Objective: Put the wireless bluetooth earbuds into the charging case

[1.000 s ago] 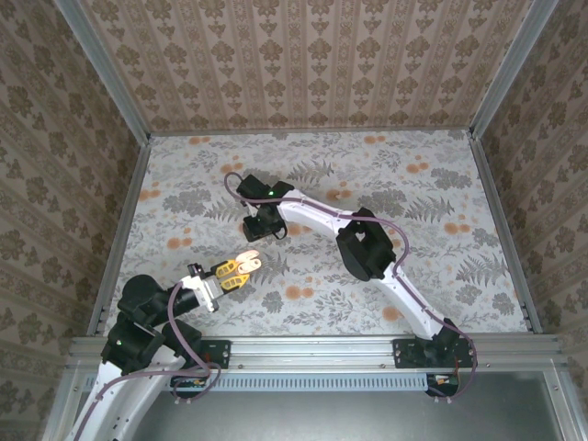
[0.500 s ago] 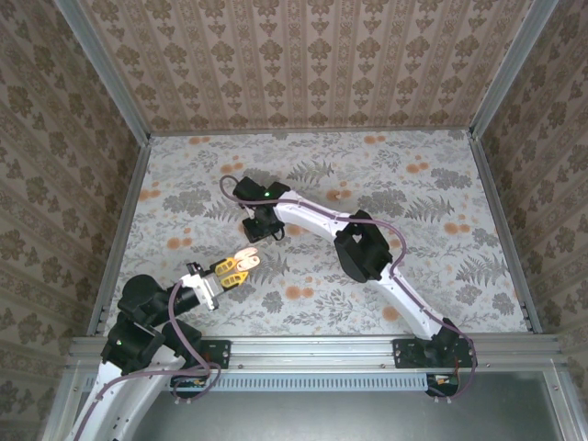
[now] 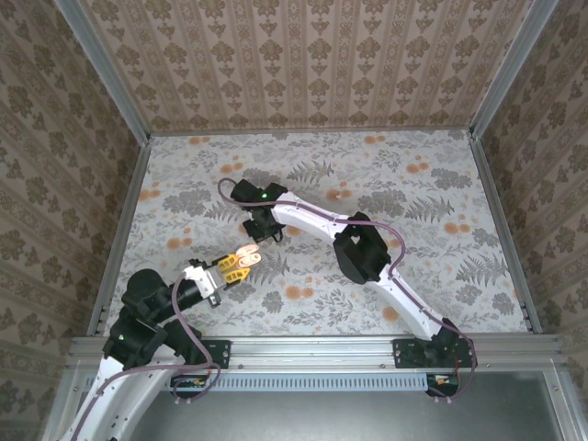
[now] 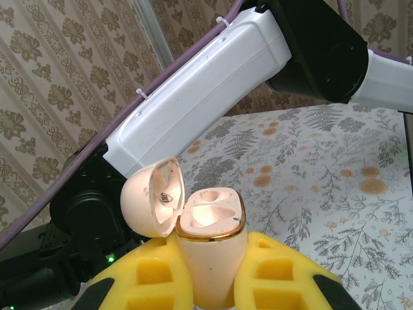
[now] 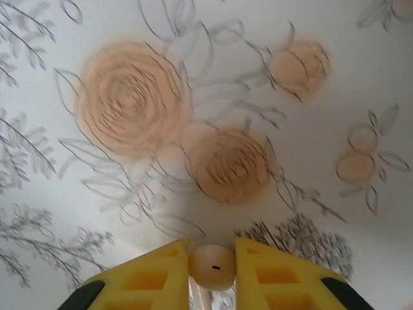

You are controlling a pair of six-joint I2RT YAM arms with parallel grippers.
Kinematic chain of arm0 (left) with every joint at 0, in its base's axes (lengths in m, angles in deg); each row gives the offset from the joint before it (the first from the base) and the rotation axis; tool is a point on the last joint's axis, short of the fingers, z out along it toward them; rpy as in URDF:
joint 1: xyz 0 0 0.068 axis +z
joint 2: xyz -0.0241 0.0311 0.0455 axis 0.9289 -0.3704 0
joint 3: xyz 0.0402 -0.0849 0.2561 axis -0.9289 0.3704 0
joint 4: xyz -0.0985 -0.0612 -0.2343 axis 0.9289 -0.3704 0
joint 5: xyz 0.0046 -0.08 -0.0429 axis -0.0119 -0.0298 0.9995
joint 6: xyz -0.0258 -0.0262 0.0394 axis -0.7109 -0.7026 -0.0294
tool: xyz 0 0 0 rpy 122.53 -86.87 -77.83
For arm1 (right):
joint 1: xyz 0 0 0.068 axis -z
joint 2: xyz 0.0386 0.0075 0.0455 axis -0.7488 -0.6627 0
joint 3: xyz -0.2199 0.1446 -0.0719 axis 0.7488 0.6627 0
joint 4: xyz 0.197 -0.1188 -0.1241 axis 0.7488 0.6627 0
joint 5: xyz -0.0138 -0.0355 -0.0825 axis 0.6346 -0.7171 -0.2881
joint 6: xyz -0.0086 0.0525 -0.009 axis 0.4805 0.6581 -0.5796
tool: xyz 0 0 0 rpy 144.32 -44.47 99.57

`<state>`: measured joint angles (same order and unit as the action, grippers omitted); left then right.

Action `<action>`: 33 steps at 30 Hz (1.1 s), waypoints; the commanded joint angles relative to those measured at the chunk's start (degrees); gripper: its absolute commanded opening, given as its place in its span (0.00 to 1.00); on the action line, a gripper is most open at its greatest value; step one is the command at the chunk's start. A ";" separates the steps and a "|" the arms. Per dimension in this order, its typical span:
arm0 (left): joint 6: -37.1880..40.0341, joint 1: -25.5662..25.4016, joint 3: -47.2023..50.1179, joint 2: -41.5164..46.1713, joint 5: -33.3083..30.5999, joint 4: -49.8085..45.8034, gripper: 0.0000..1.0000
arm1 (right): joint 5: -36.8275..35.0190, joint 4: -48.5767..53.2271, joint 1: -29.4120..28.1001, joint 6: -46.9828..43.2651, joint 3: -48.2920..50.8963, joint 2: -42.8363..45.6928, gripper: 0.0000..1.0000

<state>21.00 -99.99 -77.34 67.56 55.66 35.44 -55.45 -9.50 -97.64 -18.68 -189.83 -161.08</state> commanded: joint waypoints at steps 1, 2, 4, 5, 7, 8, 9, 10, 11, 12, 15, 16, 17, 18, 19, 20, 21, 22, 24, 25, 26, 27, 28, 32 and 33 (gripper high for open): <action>-2.08 0.44 0.11 -0.86 0.97 4.30 0.00 | -3.54 0.54 0.98 3.13 6.56 7.86 0.19; -2.48 0.39 0.57 -1.27 1.42 5.68 0.00 | -3.70 -1.12 1.40 3.87 9.16 9.91 0.19; -3.70 0.35 1.73 -2.40 1.81 9.07 0.00 | -3.97 -5.29 2.40 5.73 15.84 15.82 0.18; -4.37 0.26 2.14 -3.00 1.76 10.79 0.00 | -4.20 -7.01 2.87 6.48 18.74 18.28 0.18; -6.24 -0.09 3.07 -4.73 1.00 14.65 0.00 | -4.80 -11.04 3.99 8.27 25.20 24.14 0.18; -7.49 -0.33 3.53 -5.74 0.13 16.64 0.00 | -5.26 -12.95 4.59 9.14 28.08 26.96 0.18; -8.66 -0.67 3.95 -6.63 -0.93 18.29 0.00 | -5.54 -14.15 4.94 9.52 30.08 28.94 0.18; -9.91 -1.14 4.34 -7.84 -2.63 20.07 0.00 | -6.42 -15.83 5.42 10.26 33.11 31.51 0.18; -11.22 -1.72 4.54 -9.06 -4.70 21.57 0.00 | -7.26 -17.41 5.76 10.79 35.61 34.17 0.18; -12.30 -2.29 4.71 -10.01 -6.69 22.98 0.00 | -7.98 -18.42 5.90 11.00 37.17 36.27 0.18; -13.75 -4.22 6.09 -13.20 -10.36 29.09 0.00 | -10.87 -22.73 6.20 11.83 43.19 43.93 0.18; -13.38 -4.87 6.86 -14.45 -10.77 31.67 0.00 | -11.55 -24.44 6.18 12.04 44.94 46.13 0.18; -13.06 -5.60 7.44 -15.49 -11.10 34.20 0.00 | -11.97 -25.99 6.24 12.26 46.41 48.34 0.18; -12.27 -6.39 7.85 -16.80 -11.52 36.54 0.00 | -12.27 -27.30 6.17 12.51 47.68 50.35 0.18; -11.57 -7.16 8.01 -18.34 -12.04 38.42 0.00 | -12.55 -29.17 6.12 12.79 49.43 53.22 0.17; -11.06 -7.87 7.92 -19.85 -12.63 40.10 0.00 | -12.83 -30.69 6.04 12.96 50.81 55.34 0.16; -10.82 -8.43 7.81 -21.21 -13.31 41.55 0.00 | -13.03 -31.99 5.94 13.22 51.93 57.08 0.16; -10.73 -9.10 7.56 -22.79 -14.08 43.12 0.00 | -13.60 -33.32 5.62 13.34 53.03 58.81 0.16; -10.66 -9.93 7.15 -25.61 -15.24 46.70 0.00 | -15.05 -36.52 4.79 13.76 55.41 62.64 0.16; -10.77 -10.31 6.81 -27.15 -15.97 48.39 0.00 | -15.77 -38.11 4.34 14.11 56.67 64.45 0.15; -10.81 -10.80 6.45 -28.53 -16.63 49.99 0.00 | -16.53 -39.67 3.78 14.44 57.84 65.99 0.15; -10.74 -11.18 6.20 -29.63 -17.23 51.27 0.00 | -17.14 -40.97 3.43 14.83 58.86 68.00 0.15; -10.70 -11.63 6.09 -30.84 -18.14 52.86 0.00 | -17.76 -42.45 2.87 15.20 59.86 69.41 0.15; -10.11 -13.21 5.48 -34.49 -20.50 57.89 0.00 | -21.11 -48.38 0.13 16.08 63.64 74.00 0.13; -9.94 -13.42 5.23 -35.21 -20.79 58.48 0.00 | -21.73 -49.83 -0.50 16.15 64.44 74.83 0.13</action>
<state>10.49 -112.60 -69.80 33.55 37.72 86.00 -72.52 -51.89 -96.56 -3.97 -127.69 -88.95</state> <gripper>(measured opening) 0.116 0.142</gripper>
